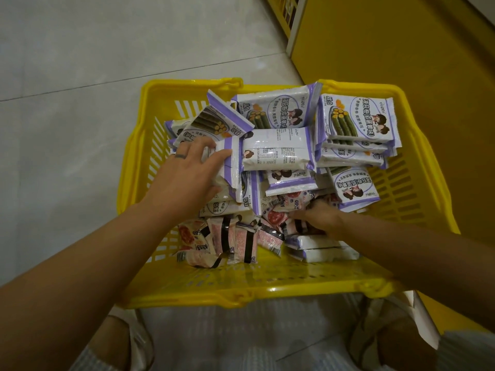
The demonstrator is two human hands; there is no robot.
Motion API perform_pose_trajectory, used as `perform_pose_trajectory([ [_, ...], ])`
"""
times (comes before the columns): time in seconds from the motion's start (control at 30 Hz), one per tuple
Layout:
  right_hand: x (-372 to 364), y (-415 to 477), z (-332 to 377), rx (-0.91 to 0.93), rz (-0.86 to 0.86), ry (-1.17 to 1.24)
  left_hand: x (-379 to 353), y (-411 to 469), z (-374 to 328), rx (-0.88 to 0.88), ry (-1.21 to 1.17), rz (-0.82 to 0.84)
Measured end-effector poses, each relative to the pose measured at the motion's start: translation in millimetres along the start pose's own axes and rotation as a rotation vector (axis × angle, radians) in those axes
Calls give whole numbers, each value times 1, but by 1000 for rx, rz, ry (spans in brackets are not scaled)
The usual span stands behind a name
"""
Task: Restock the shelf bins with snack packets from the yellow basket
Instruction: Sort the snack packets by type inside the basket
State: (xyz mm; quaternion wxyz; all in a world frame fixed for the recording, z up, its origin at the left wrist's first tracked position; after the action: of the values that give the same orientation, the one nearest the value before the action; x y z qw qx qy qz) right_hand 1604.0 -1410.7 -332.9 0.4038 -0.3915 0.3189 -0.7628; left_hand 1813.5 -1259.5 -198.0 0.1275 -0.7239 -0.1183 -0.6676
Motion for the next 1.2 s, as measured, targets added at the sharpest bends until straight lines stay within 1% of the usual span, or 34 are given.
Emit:
perform_pose_trajectory([
  [0.1, -10, 2, 2, -22, 24, -10, 0, 0, 0, -1, -3, -3],
  [0.27, -11, 2, 8, 44, -63, 21, 0, 0, 0, 1, 1, -5],
  [0.4, -16, -5, 11, 44, -93, 0, 0, 0, 0, -4, 9, -3],
  [0.43, -17, -8, 12, 57, -113, 6, 0, 0, 0, -5, 13, -5],
  [0.53, -14, -15, 13, 108, -265, 56, 0, 0, 1, -4, 25, -4],
  [0.6, -14, -18, 13, 137, -323, 109, 0, 1, 1, -6, 22, -4],
  [0.77, -16, -10, 19, 112, -284, 156, 0, 0, 1, -12, 23, -9],
  [0.87, -28, -3, 22, 65, -216, -19, 0, 0, 1, -8, 24, -8],
  [0.97, -24, -4, 24, 112, -242, -54, 0, 0, 1, -11, 22, -8],
  [1.03, -14, -5, 24, 119, -249, -42, 0, 0, 1, -15, 23, -11],
  [1.1, -6, -10, 20, 101, -247, 31, 1, 1, 1, -24, 23, -20],
  [1.2, -6, -23, 15, 100, -203, 86, 0, 1, 2, -21, 29, -17],
])
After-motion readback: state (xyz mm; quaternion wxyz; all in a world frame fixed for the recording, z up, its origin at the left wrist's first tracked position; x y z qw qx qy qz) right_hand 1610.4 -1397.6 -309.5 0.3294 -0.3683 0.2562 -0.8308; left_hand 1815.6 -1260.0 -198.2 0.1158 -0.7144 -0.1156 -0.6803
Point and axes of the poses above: each hand's wrist, its own y-axis towards the middle knuckle, its own x-axis out of the back of the hand, z = x × y, the point moved 7 cm from there along y, towards the middle knuckle
